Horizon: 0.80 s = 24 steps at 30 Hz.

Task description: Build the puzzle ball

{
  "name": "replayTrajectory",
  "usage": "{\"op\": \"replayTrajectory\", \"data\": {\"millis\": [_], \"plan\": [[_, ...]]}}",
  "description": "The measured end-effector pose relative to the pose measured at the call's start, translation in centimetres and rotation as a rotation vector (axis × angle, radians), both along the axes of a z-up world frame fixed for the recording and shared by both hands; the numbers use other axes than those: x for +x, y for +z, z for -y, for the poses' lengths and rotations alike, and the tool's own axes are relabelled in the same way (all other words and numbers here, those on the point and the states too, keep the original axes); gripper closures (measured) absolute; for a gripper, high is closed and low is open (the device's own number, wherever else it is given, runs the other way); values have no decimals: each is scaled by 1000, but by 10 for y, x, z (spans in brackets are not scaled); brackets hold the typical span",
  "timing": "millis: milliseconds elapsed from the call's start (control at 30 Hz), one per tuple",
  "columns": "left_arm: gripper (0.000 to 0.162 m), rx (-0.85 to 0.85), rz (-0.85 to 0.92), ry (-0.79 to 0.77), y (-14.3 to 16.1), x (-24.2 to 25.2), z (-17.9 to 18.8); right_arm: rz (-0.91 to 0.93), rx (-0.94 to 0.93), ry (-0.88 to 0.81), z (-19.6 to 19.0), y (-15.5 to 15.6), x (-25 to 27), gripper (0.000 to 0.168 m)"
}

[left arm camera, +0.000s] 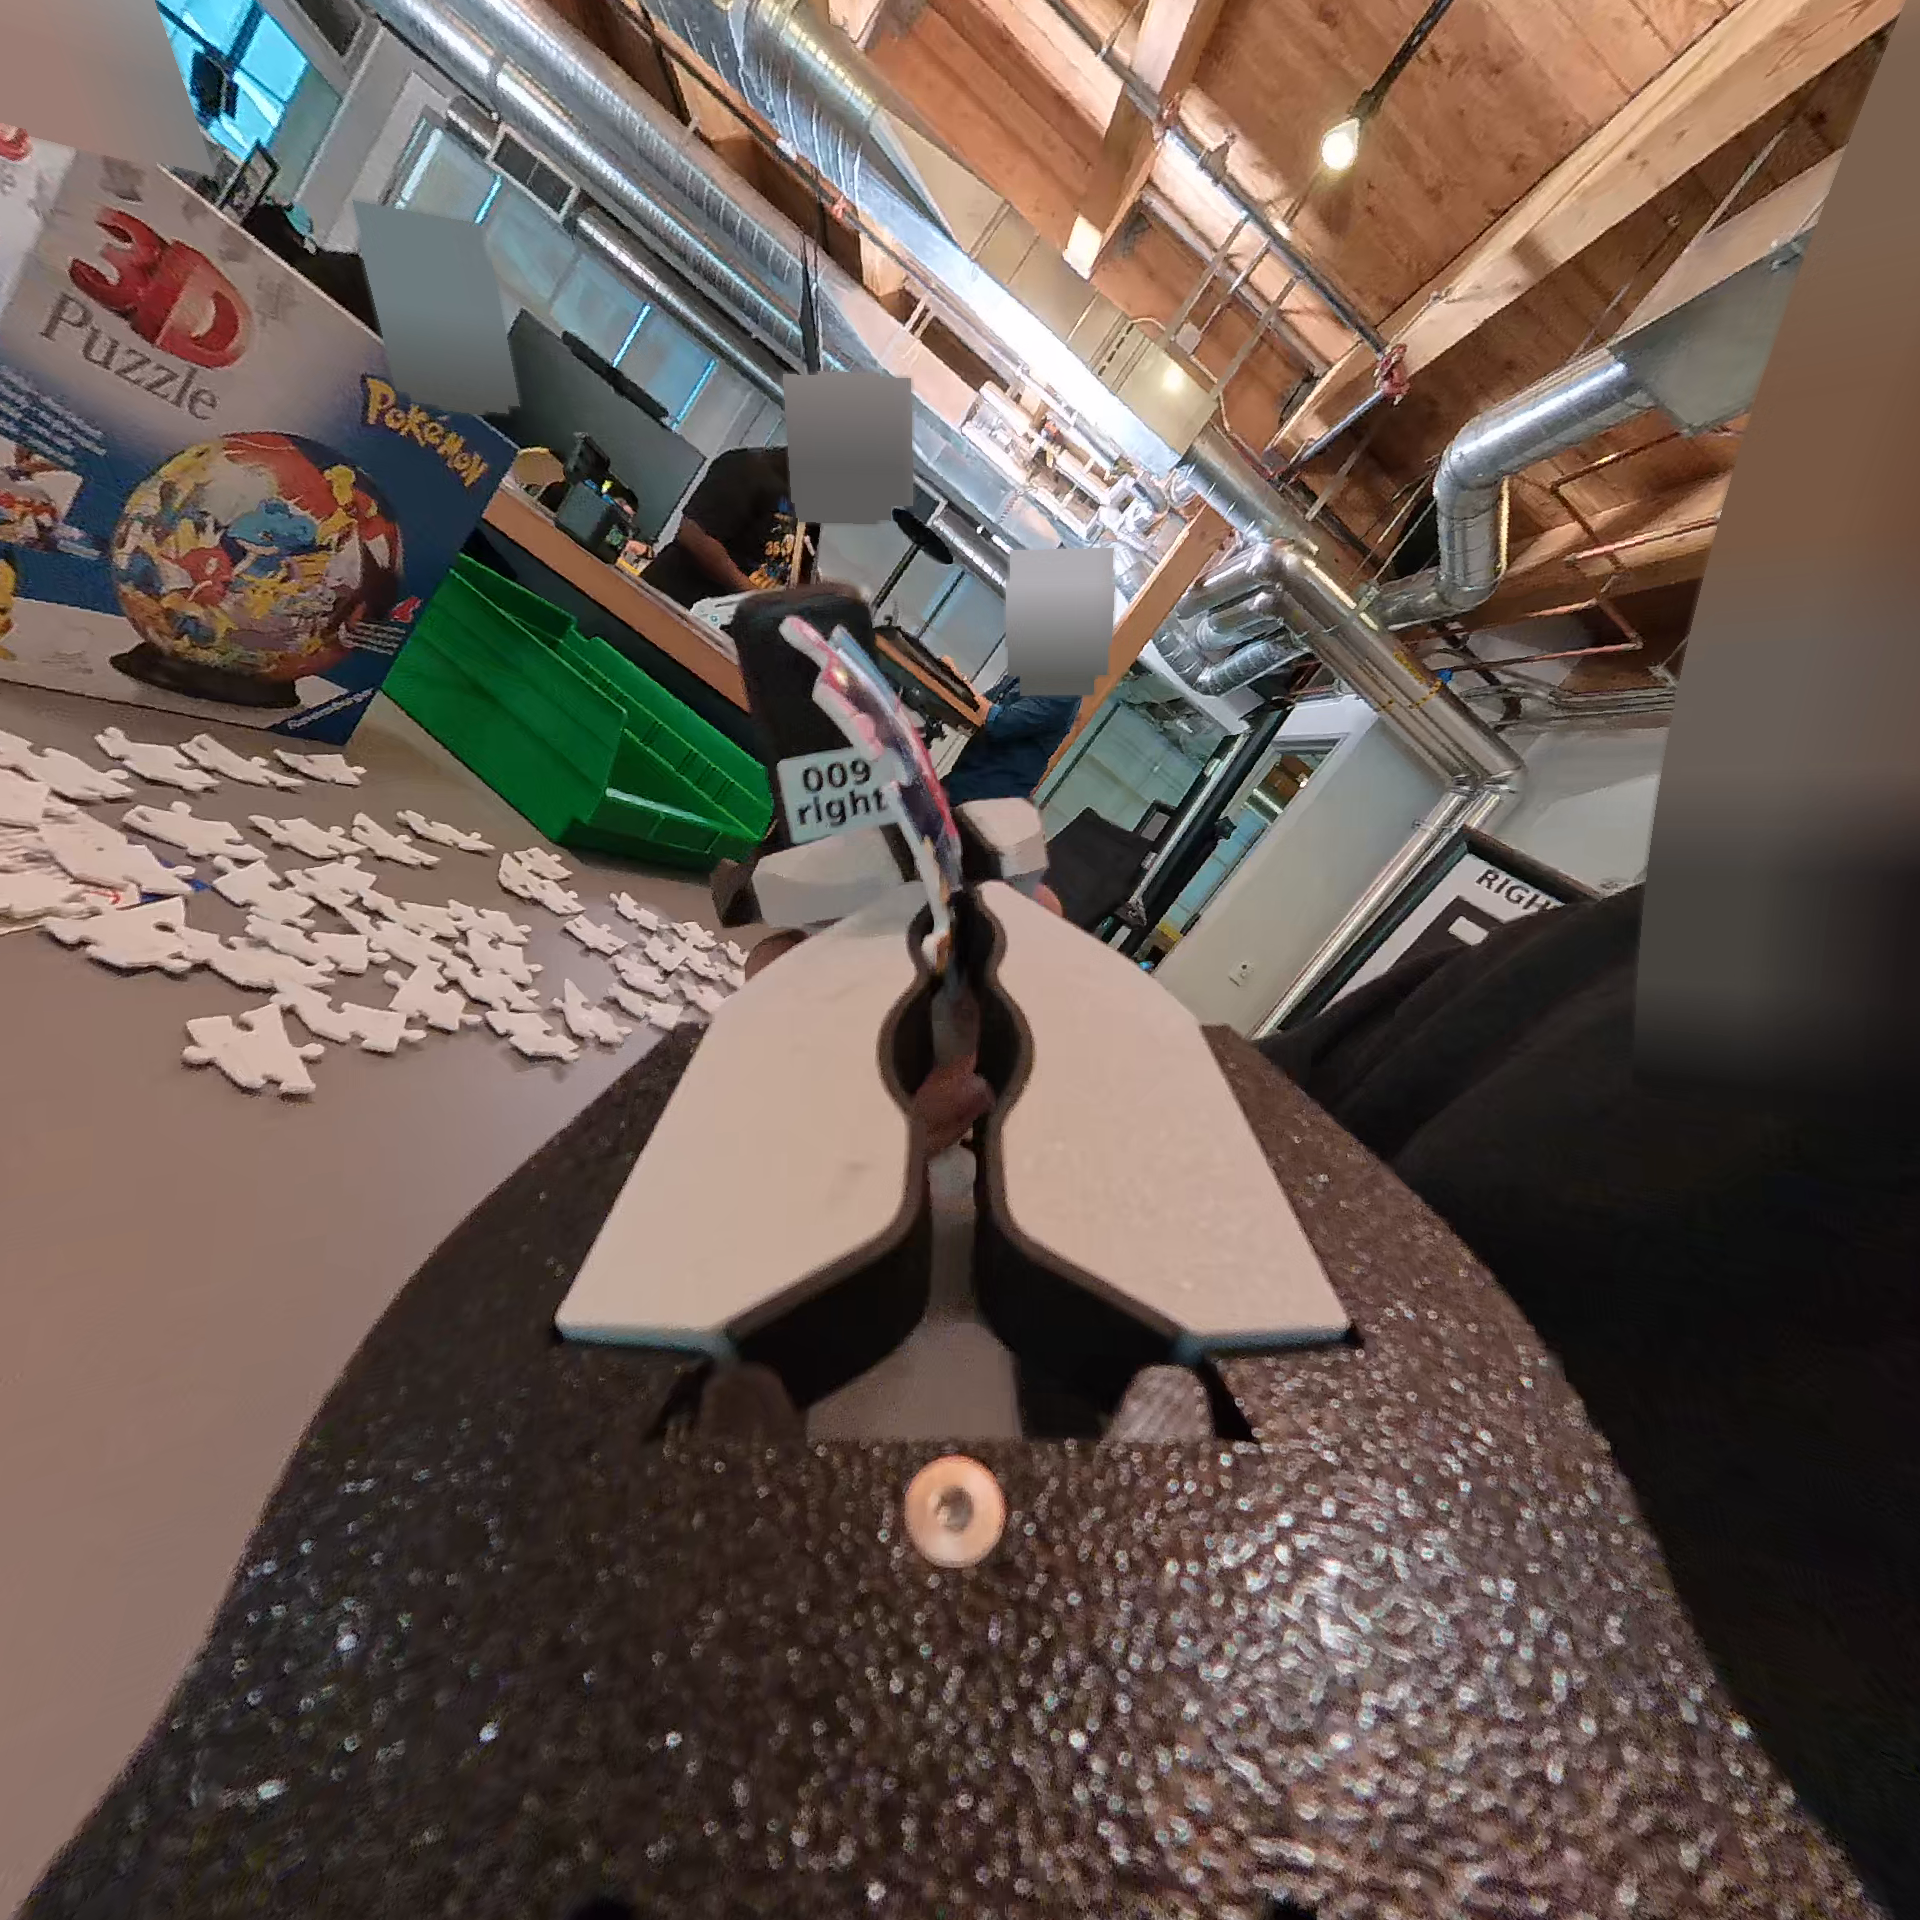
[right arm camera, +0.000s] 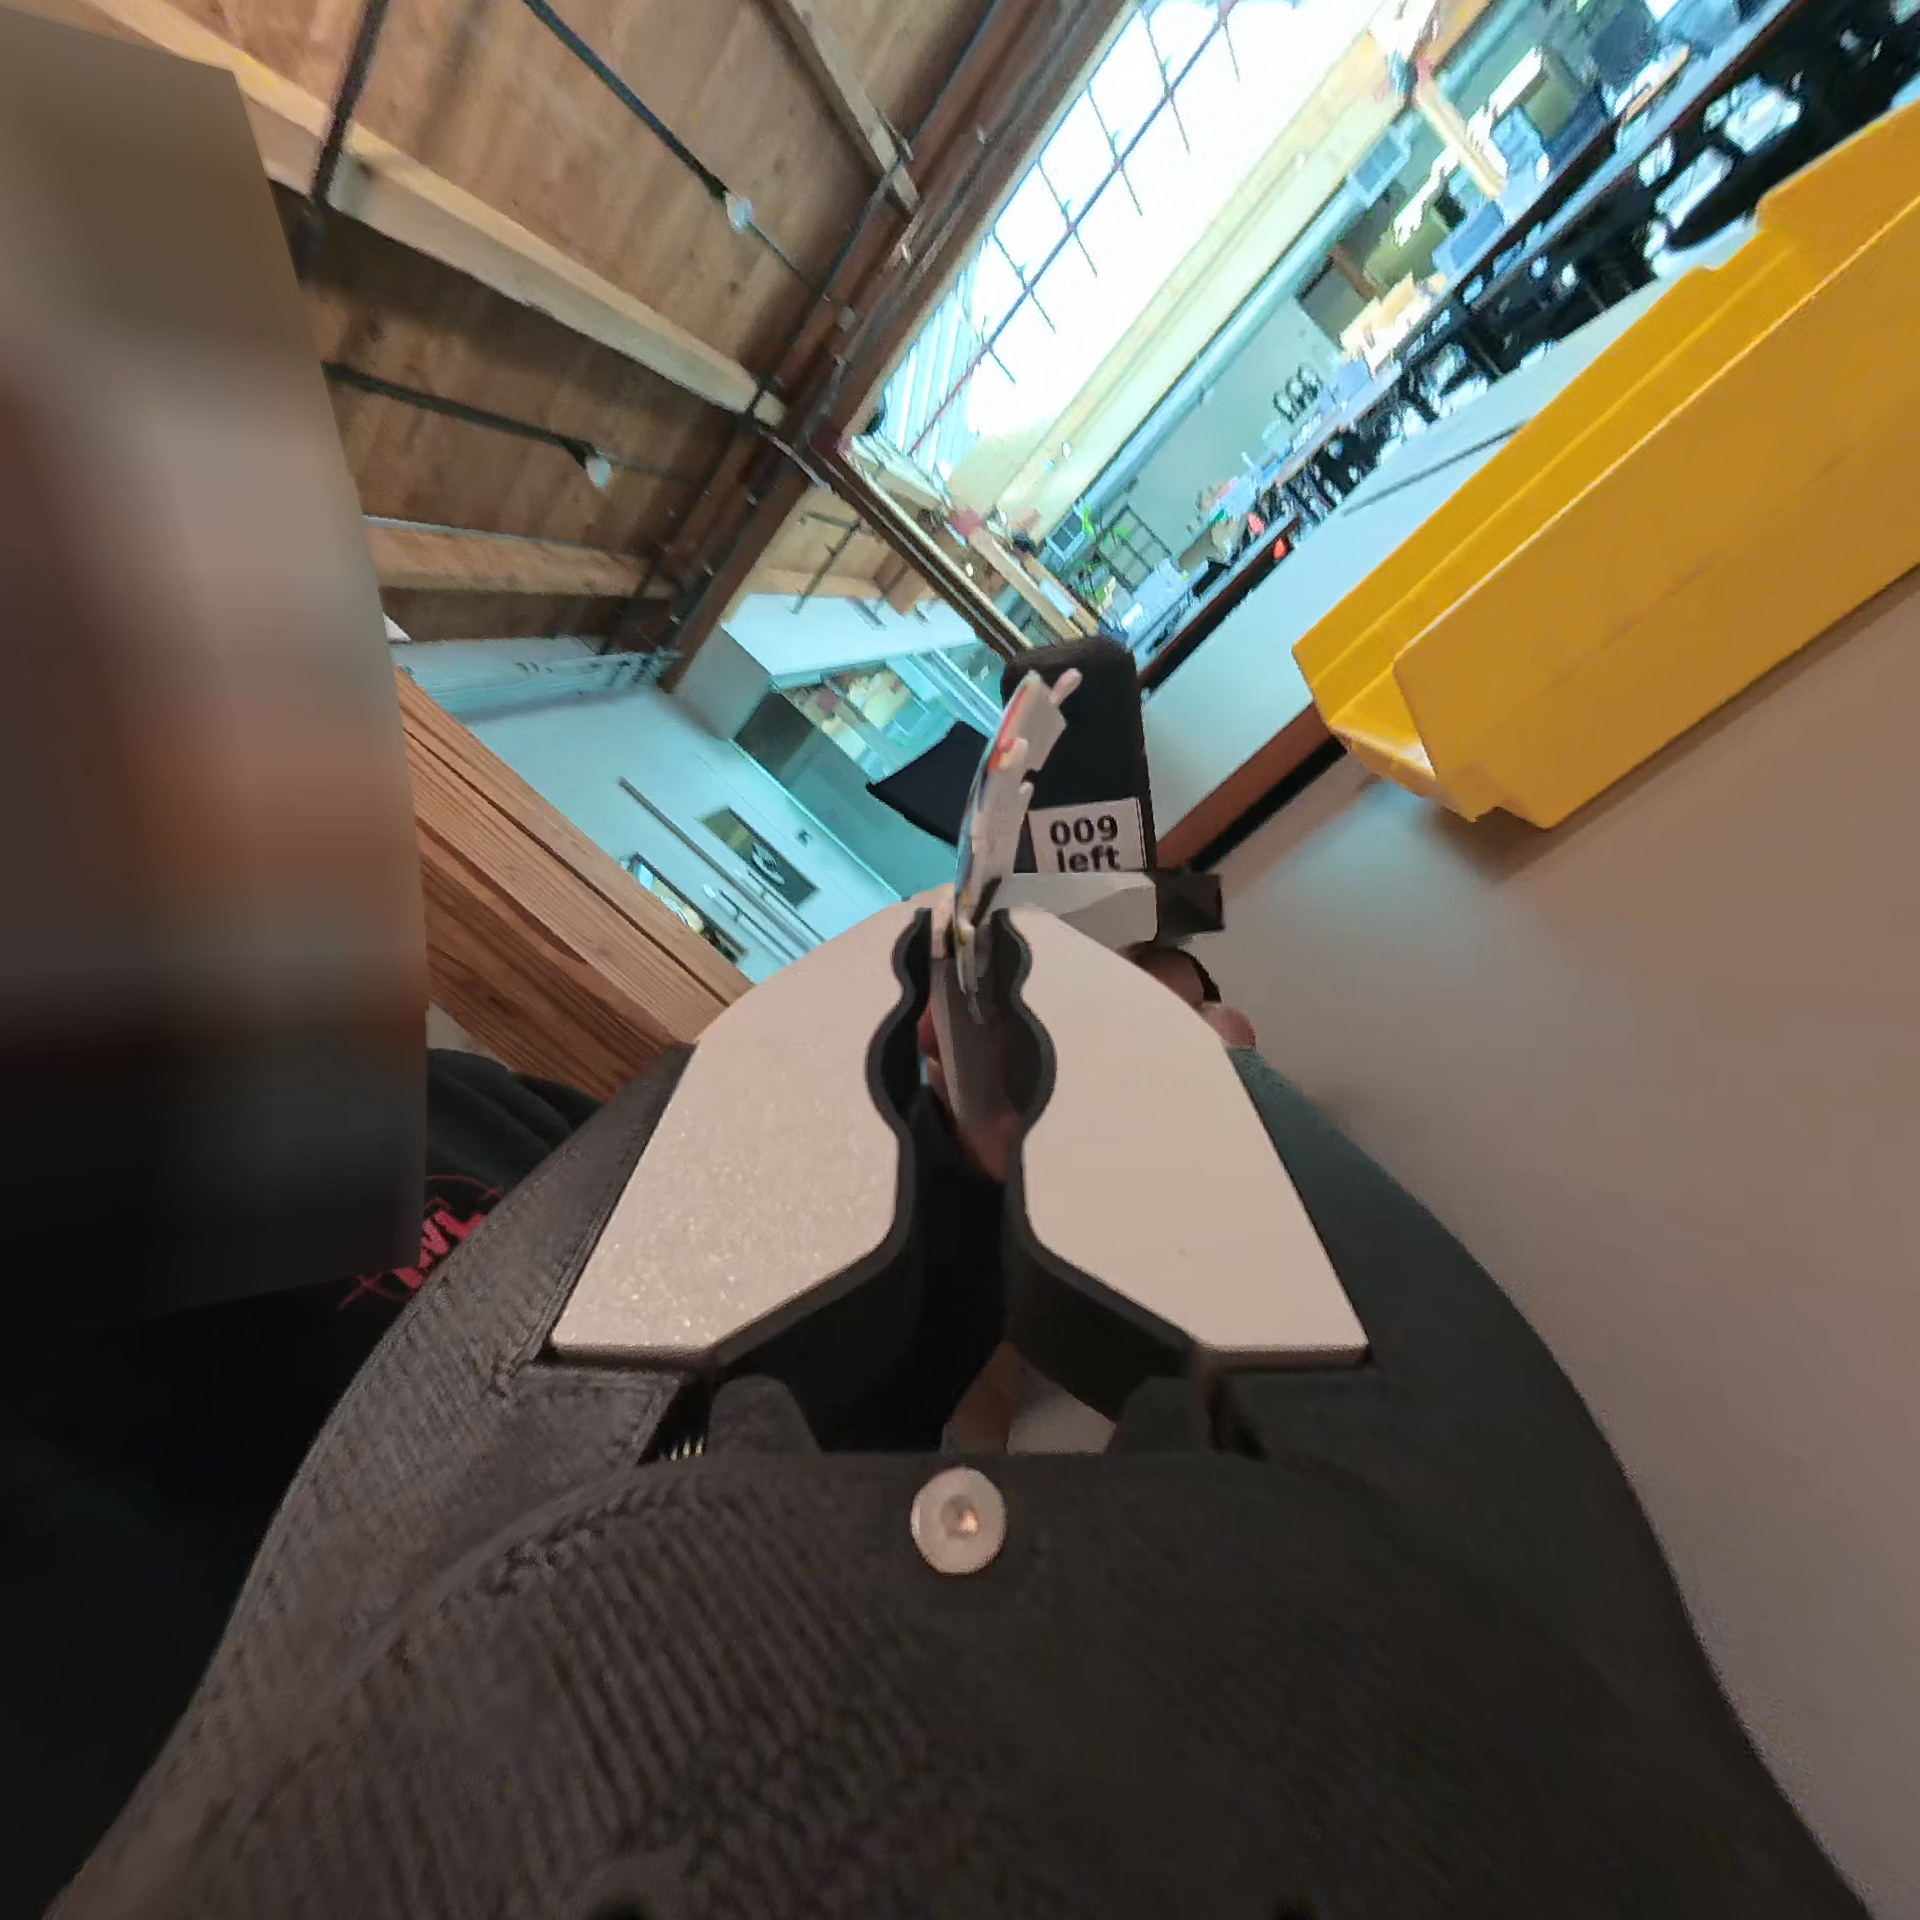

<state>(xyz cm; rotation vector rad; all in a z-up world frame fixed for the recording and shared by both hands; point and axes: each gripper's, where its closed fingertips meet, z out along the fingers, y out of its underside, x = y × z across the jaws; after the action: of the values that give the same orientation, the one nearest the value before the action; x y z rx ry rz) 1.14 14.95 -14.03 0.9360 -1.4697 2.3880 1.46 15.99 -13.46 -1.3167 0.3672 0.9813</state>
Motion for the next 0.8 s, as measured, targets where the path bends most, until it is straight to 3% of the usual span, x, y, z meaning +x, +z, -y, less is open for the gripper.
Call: {"op": "replayTrajectory", "data": {"millis": [233, 333, 700, 800], "plan": [[159, 42, -1, 14, -4, 1, 2, 14, 22, -22, 1, 2, 3, 165], [146, 41, -18, 22, -4, 3, -3, 4, -2, 1, 4, 2, 6, 165], [157, -7, -38, -14, 0, -2, -8, 14, -11, 45, 5, 3, 2, 164], [161, -43, -19, 6, 7, 0, -8, -16, 53, -7, 6, 9, 7, 149]]}}
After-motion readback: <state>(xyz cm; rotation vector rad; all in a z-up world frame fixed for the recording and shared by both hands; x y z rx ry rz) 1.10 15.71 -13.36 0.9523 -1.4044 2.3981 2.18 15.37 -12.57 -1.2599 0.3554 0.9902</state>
